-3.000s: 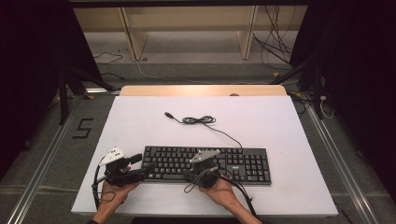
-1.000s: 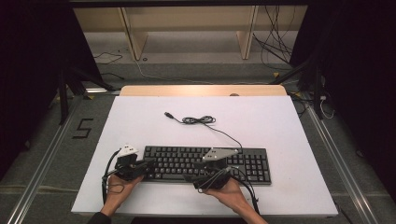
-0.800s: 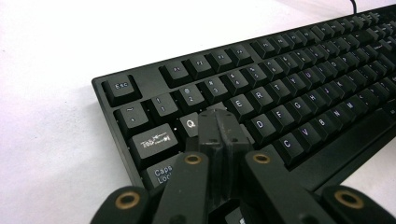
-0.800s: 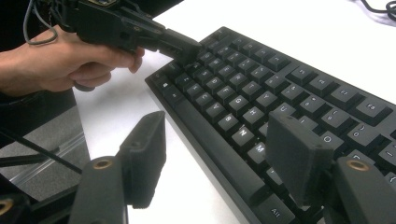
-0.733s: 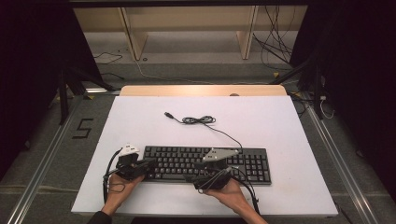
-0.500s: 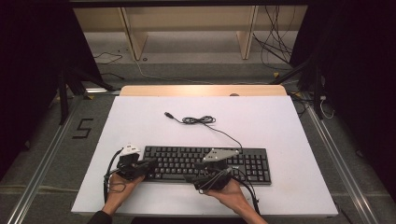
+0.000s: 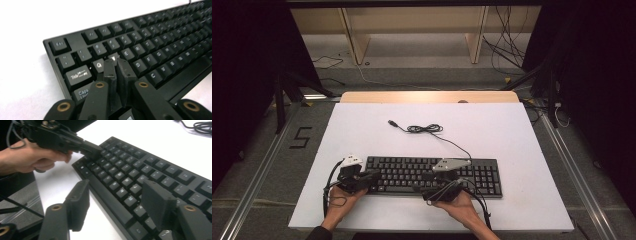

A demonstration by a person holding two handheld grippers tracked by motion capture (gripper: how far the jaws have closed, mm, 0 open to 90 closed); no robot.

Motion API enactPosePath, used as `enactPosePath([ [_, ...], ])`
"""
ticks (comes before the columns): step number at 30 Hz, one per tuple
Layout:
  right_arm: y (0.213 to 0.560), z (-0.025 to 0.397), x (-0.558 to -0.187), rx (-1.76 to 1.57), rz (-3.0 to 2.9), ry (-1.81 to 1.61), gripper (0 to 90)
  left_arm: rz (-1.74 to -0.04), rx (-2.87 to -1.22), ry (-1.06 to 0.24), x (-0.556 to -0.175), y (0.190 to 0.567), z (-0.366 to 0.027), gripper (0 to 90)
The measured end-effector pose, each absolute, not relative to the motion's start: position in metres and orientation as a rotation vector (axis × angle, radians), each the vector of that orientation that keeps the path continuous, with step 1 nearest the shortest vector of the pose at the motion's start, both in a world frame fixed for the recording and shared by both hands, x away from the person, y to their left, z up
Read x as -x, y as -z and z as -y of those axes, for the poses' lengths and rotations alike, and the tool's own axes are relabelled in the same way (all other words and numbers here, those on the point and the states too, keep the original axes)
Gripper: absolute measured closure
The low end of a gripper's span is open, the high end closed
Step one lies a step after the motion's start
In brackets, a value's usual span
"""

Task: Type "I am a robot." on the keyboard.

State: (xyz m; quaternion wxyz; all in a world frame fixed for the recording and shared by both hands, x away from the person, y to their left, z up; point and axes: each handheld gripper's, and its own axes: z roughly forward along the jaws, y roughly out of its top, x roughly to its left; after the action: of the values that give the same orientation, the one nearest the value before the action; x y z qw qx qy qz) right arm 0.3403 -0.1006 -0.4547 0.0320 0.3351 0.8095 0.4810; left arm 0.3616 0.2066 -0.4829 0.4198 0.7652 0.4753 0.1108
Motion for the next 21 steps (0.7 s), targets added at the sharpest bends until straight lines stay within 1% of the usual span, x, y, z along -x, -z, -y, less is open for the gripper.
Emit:
enactPosePath([
  [2,0.455,0.101,-0.341,-1.036,-2.485,-1.477,42.6,-1.186,-1.913,-0.278,-0.361,0.480,-0.207,83.6],
  [3,0.455,0.102,-0.342,-1.046,-2.480,-1.481,45.5,-1.179,-1.909,-0.280,-0.360,0.479,-0.208,83.2],
  [4,0.455,0.102,-0.342,-1.046,-2.480,-1.481,45.5,-1.179,-1.909,-0.280,-0.360,0.479,-0.208,82.6],
  [7,0.456,0.102,-0.345,-1.064,-2.471,-1.464,50.9,-1.173,-1.884,-0.269,-0.357,0.476,-0.211,77.5],
  [9,0.456,0.102,-0.346,-1.073,-2.467,-1.451,53.8,-1.171,-1.876,-0.269,-0.355,0.474,-0.212,75.8],
  [10,0.456,0.102,-0.346,-1.073,-2.467,-1.451,53.8,-1.171,-1.876,-0.269,-0.355,0.474,-0.212,74.7],
  [11,0.457,0.103,-0.348,-1.080,-2.463,-1.448,57.5,-1.163,-1.871,-0.262,-0.353,0.473,-0.212,72.1],
  [12,0.457,0.103,-0.348,-1.080,-2.463,-1.448,57.5,-1.163,-1.871,-0.262,-0.353,0.473,-0.212,70.9],
  [13,0.457,0.102,-0.349,-1.079,-2.464,-1.442,60.5,-1.152,-1.871,-0.245,-0.351,0.472,-0.212,68.5],
  [14,0.457,0.102,-0.349,-1.079,-2.464,-1.442,60.5,-1.152,-1.871,-0.245,-0.351,0.472,-0.212,66.7],
  [15,0.458,0.102,-0.350,-1.082,-2.468,-1.437,64.1,-1.146,-1.869,-0.236,-0.350,0.472,-0.212,64.4],
  [21,0.459,0.100,-0.352,-1.065,-2.475,-1.423,74.5,-1.116,-1.854,-0.209,-0.345,0.470,-0.209,50.4],
])
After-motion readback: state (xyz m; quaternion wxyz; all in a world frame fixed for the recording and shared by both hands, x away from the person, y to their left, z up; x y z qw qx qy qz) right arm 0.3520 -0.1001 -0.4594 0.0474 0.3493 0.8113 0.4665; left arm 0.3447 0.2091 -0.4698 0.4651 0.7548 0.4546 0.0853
